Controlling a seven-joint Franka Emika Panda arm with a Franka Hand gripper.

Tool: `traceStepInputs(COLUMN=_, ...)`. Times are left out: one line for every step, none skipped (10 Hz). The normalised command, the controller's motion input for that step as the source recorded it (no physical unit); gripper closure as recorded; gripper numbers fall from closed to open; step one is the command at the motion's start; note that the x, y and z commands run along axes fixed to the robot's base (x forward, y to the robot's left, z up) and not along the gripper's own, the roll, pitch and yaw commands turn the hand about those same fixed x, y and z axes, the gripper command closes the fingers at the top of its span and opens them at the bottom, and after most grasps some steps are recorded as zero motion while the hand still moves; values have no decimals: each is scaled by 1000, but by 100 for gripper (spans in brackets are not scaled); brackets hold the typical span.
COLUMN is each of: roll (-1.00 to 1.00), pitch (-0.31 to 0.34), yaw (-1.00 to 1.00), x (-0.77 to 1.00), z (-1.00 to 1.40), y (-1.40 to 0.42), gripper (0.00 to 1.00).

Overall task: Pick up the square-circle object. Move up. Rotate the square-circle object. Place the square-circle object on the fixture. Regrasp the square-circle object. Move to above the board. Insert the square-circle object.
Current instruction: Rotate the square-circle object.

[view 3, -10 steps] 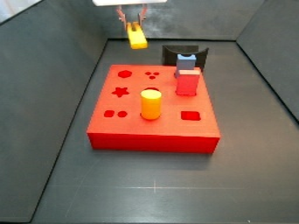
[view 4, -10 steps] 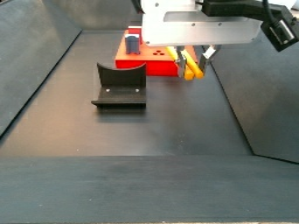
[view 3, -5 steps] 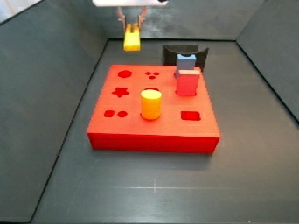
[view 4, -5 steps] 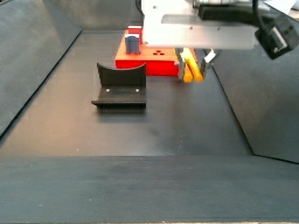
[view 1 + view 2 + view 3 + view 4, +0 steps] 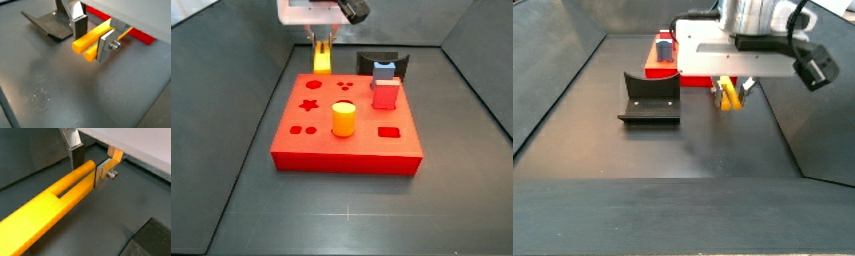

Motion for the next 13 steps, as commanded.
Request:
traceStepInputs(roll=-130, pitch=-56, yaw=20, x=51, z=-788, y=8, gripper=100)
traceStepInputs(roll=-145, pitch=-67, yaw=19, x=50, z=-692, y=10, gripper=100)
traceStepInputs(roll=-163, pitch=-78, yaw=21, x=44, z=-579, y=10, gripper=100)
traceStepInputs(roll=-172, pitch=-87, yaw=21, x=42, z=-503, y=12, gripper=100)
traceStepInputs(roll=-180, pitch=-94, yaw=16, x=40, z=-406, y=19, gripper=100)
traceStepInputs(roll=-183, pitch=-100, yaw=13, x=36, z=-363, y=21, gripper=100)
traceStepInputs(roll=-193, pitch=-110, yaw=13, x=31, z=-276, y=19, gripper=100)
traceStepInputs(roll=-198, pitch=-112, yaw=12, x=32, z=-235, y=21, gripper=100)
traceStepInputs(roll=-206, pitch=-118, yaw=7, x=31, z=-154, y=23, gripper=100)
traceStepInputs(roll=-213, pitch=-122, yaw=8, x=27, z=-103, y=21, gripper=100)
traceStepInputs(roll=-217, pitch=-122, yaw=7, x=20, z=-71, y=21, gripper=100)
traceStepInputs(roll=-217, pitch=-120, yaw=6, x=17, z=-72, y=21, gripper=100)
traceStepInputs(roll=-217, pitch=-120, yaw=5, x=17, z=-72, y=21, gripper=100)
